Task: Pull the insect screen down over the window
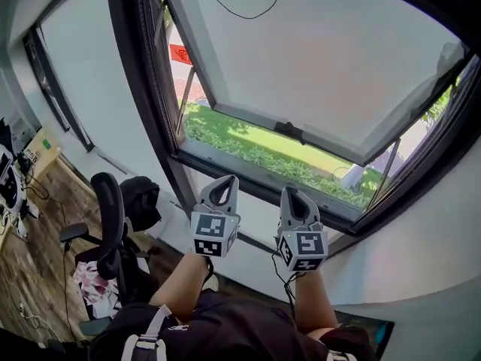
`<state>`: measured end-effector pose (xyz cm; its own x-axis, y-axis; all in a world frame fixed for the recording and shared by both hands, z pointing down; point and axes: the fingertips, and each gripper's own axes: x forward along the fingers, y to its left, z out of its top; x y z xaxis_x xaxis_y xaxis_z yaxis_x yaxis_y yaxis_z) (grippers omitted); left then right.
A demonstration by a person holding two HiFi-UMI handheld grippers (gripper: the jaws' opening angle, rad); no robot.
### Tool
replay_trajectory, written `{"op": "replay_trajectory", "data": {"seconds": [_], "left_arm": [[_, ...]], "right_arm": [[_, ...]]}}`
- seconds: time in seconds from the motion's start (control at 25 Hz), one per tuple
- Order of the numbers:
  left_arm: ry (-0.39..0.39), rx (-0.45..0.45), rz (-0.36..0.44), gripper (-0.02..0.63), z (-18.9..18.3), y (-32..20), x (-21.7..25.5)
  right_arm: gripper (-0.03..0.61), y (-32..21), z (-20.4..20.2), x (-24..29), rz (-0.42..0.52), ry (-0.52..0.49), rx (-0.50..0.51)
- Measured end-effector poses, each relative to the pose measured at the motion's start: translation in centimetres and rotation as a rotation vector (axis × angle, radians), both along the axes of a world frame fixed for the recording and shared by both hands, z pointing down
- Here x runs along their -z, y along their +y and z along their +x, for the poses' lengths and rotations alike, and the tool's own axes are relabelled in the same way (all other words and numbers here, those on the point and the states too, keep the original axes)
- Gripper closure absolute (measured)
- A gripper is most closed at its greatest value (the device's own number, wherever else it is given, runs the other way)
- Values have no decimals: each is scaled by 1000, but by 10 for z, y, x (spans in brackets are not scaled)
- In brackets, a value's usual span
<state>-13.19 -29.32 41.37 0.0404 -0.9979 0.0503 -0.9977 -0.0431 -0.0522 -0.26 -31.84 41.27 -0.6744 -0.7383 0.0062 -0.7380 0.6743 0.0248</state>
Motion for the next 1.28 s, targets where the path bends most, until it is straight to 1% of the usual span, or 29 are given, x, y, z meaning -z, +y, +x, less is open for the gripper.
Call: {"op": "replay_trajectory", "data": {"seconds": [0.12, 0.2, 0.32, 0.48, 0.6, 0.68, 0.76, 0.84, 0.88, 0.92, 0.96, 1.08, 1.12, 1.16, 1.2, 1.28], "left_arm": [[-9, -82, 26, 606, 2, -22, 9], [-20, -146, 40, 606, 3, -36, 16], [-27, -223, 46, 606, -1, -55, 22], [-12, -275, 41, 606, -10, -76, 24], [-32, -310, 40, 606, -7, -86, 25], [-59, -336, 40, 606, -3, -89, 22], [-102, -352, 47, 606, -1, -92, 24], [-175, -358, 64, 606, -1, -94, 30], [-231, -352, 73, 606, -2, -95, 33], [-302, -336, 81, 606, -4, -95, 36], [-390, -305, 91, 606, -7, -97, 41], [-700, -160, 152, 604, -19, -102, 69], [-782, -118, 173, 598, -24, -104, 80], [-839, -86, 190, 597, -28, -105, 91], [-869, -66, 205, 591, -31, -107, 102], [-887, -48, 236, 562, -37, -109, 129]], "right_arm": [[572, -17, 12, 6, 3, -26, -125], [572, -27, 16, 10, 2, -44, -181], [572, -38, 18, 17, 3, -68, -235], [572, -46, 23, 23, -18, -120, -277], [573, -49, 33, 25, 3, -85, -327], [572, -48, 42, 26, 28, -36, -358], [572, -49, 53, 29, 66, 34, -393], [572, -50, 66, 35, 113, 136, -447], [572, -50, 73, 39, 137, 195, -475], [572, -50, 80, 44, 161, 256, -499], [572, -50, 87, 50, 184, 317, -516], [572, -50, 106, 73, 266, 482, -549], [572, -50, 113, 82, 295, 528, -560], [572, -49, 120, 91, 324, 569, -570], [572, -48, 126, 102, 353, 603, -581], [571, -46, 137, 128, 412, 640, -603]]}}
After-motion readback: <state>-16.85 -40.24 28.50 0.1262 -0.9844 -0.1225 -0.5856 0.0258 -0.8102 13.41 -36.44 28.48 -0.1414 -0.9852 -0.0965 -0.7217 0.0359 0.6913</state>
